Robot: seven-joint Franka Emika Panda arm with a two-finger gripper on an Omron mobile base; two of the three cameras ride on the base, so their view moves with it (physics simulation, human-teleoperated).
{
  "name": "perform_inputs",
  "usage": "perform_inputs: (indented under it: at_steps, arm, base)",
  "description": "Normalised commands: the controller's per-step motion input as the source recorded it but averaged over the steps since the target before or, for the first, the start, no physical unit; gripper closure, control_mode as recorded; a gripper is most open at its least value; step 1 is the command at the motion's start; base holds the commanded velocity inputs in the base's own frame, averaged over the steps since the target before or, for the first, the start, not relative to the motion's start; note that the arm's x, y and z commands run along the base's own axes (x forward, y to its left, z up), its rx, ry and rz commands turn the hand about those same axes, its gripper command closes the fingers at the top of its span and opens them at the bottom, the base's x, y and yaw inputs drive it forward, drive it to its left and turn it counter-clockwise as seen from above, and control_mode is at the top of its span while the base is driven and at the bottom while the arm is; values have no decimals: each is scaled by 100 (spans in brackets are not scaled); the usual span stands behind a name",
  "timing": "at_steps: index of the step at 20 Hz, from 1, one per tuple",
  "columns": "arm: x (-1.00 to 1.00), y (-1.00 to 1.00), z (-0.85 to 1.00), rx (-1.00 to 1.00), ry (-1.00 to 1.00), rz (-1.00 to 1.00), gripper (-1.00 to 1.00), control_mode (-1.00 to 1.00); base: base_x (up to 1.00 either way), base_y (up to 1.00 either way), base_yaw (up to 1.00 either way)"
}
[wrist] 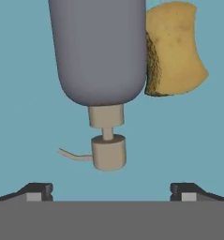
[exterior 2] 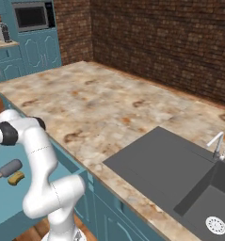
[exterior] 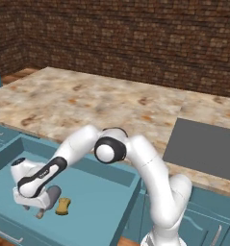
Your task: Restock the sink supplies by placing the sponge and soap dispenser on the counter and next to the sink. Make sure the soap dispenser is upright.
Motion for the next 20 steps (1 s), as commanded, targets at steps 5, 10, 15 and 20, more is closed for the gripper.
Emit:
perform_inputs:
  at_steps: [5, 10, 15, 20]
  arm:
    - [24, 0, -32, 5, -8, -5, -100, -100]
    - [43, 0, -32, 5, 0, 0, -100, -100]
    - [8, 0, -29, 3, -2, 0, -100, -100]
    - [-3, -2, -19, 2, -4, 0, -100, -100]
  base:
    - [0, 0, 0]
    - [0, 0, 0]
    - [0, 0, 0]
    - [0, 0, 0]
